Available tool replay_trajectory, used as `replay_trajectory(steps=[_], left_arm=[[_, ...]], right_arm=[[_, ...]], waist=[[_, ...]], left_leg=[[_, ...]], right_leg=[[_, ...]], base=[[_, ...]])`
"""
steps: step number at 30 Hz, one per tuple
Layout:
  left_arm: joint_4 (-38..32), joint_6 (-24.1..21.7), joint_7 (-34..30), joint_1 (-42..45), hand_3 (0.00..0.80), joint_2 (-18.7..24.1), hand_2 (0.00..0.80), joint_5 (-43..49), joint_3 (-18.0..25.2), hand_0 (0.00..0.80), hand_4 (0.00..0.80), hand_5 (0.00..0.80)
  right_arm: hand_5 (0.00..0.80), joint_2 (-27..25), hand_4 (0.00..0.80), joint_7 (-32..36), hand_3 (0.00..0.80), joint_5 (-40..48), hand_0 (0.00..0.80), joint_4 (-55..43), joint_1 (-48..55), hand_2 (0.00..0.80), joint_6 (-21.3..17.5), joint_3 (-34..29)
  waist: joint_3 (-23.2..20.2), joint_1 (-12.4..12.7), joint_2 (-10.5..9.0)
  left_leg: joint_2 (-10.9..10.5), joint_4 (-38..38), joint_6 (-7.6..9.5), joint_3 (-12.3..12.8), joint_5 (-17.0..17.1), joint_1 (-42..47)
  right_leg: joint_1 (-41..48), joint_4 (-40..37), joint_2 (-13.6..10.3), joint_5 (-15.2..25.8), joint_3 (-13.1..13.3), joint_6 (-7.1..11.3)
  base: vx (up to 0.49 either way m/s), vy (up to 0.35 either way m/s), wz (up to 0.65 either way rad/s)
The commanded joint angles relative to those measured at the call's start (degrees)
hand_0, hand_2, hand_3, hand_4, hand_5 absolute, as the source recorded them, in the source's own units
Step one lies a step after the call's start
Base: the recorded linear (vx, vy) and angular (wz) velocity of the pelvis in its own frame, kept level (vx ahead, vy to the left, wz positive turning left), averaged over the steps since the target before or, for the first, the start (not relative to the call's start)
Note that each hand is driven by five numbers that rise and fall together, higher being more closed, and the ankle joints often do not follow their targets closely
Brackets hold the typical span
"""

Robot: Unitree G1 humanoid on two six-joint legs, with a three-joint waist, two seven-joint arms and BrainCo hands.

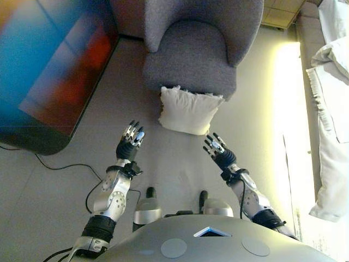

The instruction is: Pick up the cushion and take it to the sofa

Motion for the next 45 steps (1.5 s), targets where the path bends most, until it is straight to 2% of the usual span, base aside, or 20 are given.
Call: replay_trajectory(steps=[1,22,27,31,35,38,39,41,42,43,45], left_arm=[[-3.9,-4.1,-1.3,-1.3,0.000,0.8,0.000,1.7,-1.4,0.000,0.000,0.000],[-3.6,-4.2,-2.3,-0.2,0.000,0.6,0.000,0.5,-0.8,0.000,0.000,0.000],[-4.1,-4.8,-2.0,2.4,0.000,0.6,0.000,0.4,0.6,0.000,0.000,0.000],[-2.8,-4.7,-1.6,0.1,0.000,1.4,0.000,-1.1,1.1,0.000,0.000,0.000],[-2.5,-3.9,-1.5,-1.1,0.000,1.4,0.000,-0.9,1.4,0.000,0.000,0.000],[-3.0,-3.6,-1.2,-1.5,0.000,1.4,0.000,-0.2,1.3,0.000,0.000,0.000],[-3.1,-3.7,-1.2,-1.8,0.000,1.7,0.000,-0.4,1.3,0.000,0.000,0.000],[-2.7,-4.0,-0.5,-2.2,0.000,2.2,0.000,-0.9,1.3,0.000,0.000,0.000],[-2.1,-3.9,0.3,-2.6,0.000,2.4,0.000,-1.3,1.4,0.000,0.000,0.000],[-1.8,-3.9,0.4,-2.9,0.000,2.7,0.000,-2.0,1.5,0.000,0.000,0.000],[-1.9,-3.5,-0.6,-2.8,0.000,3.2,0.000,-2.8,2.2,0.000,0.000,0.000]], right_arm=[[0.000,0.4,0.000,0.8,0.000,1.5,0.000,-4.4,-0.6,0.000,-2.2,-0.7],[0.000,0.6,0.000,-0.2,0.000,1.3,0.000,-4.4,-0.1,0.000,-2.3,-1.1],[0.000,0.4,0.000,0.3,0.000,1.0,0.000,-5.7,1.7,0.000,-2.3,-2.0],[0.000,0.0,0.000,0.7,0.000,1.5,0.000,-5.3,1.2,0.000,-2.4,-2.1],[0.000,0.6,0.000,0.4,0.000,1.2,0.000,-4.9,1.0,0.000,-2.0,-2.0],[0.000,1.7,0.000,-0.4,0.000,0.7,0.000,-4.8,0.5,0.000,-3.0,-2.0],[0.000,2.1,0.000,-0.4,0.000,0.6,0.000,-4.8,0.2,0.000,-3.5,-2.1],[0.000,2.5,0.000,-0.4,0.000,0.0,0.000,-4.9,0.1,0.000,-4.2,-1.8],[0.000,2.4,0.000,-0.6,0.000,-0.2,0.000,-5.4,0.2,0.000,-4.2,-1.4],[0.000,2.1,0.000,-0.5,0.000,-0.2,0.000,-5.8,0.5,0.000,-4.3,-1.0],[0.000,1.5,0.000,-0.1,0.000,0.2,0.000,-5.6,1.1,0.000,-4.4,-0.9]], waist=[[-0.9,0.1,0.51],[-1.0,0.1,0.11],[-1.4,-0.3,-0.18],[-0.5,-1.2,-0.23],[0.0,-1.7,-0.16],[0.3,-1.5,-0.10],[0.6,-1.2,-0.05],[0.9,-0.9,0.20],[1.5,-1.0,1.33],[2.1,-1.2,1.97],[2.7,-1.5,2.08]], left_leg=[[-2.7,2.2,2.72,2.4,-4.4,-0.2],[-2.8,2.8,2.82,2.5,-5.0,0.0],[-3.2,4.9,3.28,2.9,-6.0,-0.9],[-3.4,7.5,3.62,4.1,-6.8,-2.5],[-3.7,9.2,4.32,4.1,-7.8,-2.8],[-3.8,10.9,5.34,4.0,-8.5,-3.6],[-4.1,11.9,6.26,4.2,-8.9,-4.4],[-4.6,13.1,7.56,4.6,-9.7,-5.2],[-3.9,14.1,8.02,4.5,-10.3,-5.2],[-3.4,15.2,7.97,4.5,-10.8,-5.1],[-2.9,17.0,7.45,4.4,-11.8,-4.8]], right_leg=[[-3.4,2.9,2.1,0.3,-1.3,1.53],[-3.5,3.1,1.9,0.3,-1.1,1.69],[-4.4,4.5,1.2,0.0,0.1,1.88],[-5.9,5.8,0.4,0.1,1.3,2.12],[-6.6,8.2,-0.4,-0.6,3.0,2.52],[-8.0,14.1,-2.6,-1.5,2.7,3.51],[-8.9,18.6,-3.6,-0.9,2.5,3.65],[-11.1,25.9,-5.2,1.5,1.7,3.48],[-14.5,34.5,-5.8,4.6,2.2,2.93],[-17.3,39.6,-6.0,6.2,3.0,2.62],[-20.3,42.5,-6.1,7.2,3.9,2.46]], base=[[0.000,0.000,0.00],[0.009,0.000,0.00],[0.049,0.022,-0.08],[-0.015,0.060,-0.20],[0.019,0.079,-0.09],[-0.011,0.109,-0.05],[-0.018,0.126,-0.05],[-0.009,0.165,-0.07],[0.000,0.205,-0.09],[0.029,0.197,-0.07],[0.138,0.098,0.05]])
